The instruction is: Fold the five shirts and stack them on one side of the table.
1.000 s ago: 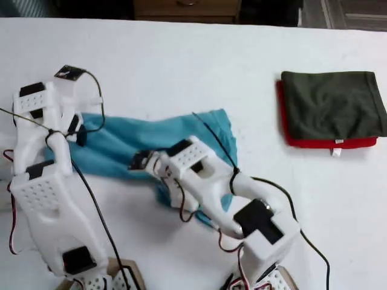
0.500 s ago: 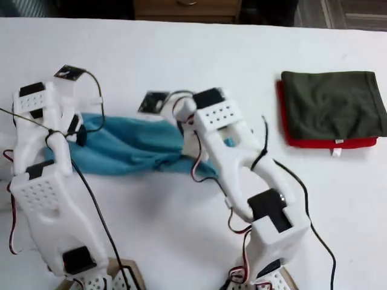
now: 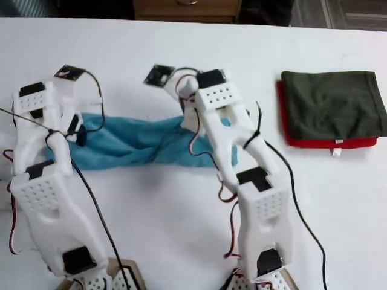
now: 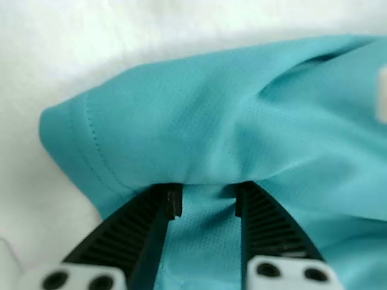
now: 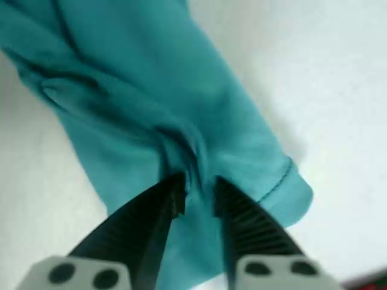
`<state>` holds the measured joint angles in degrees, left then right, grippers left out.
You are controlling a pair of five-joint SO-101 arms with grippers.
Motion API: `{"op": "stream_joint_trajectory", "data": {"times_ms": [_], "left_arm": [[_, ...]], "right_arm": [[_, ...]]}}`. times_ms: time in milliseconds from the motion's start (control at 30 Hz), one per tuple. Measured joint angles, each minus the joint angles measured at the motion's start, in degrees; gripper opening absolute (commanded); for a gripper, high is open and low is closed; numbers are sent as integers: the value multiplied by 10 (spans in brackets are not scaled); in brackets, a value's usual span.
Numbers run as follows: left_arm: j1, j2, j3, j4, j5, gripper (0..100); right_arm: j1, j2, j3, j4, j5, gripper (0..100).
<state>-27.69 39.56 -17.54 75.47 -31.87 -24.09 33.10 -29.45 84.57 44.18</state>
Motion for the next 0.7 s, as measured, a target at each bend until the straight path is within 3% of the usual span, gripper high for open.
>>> {"op": "stream_joint_trajectory", "data": {"times_ms": [167, 367, 700], "left_arm": [[3, 0, 0, 0, 0, 169], [3, 0, 0, 0, 0, 169], [3, -5, -8, 7, 0, 169]], "right_arm": [[31, 33, -84, 9, -21, 130], [33, 39, -145, 102, -71, 15], [-59, 37, -107, 143, -149, 21]]}}
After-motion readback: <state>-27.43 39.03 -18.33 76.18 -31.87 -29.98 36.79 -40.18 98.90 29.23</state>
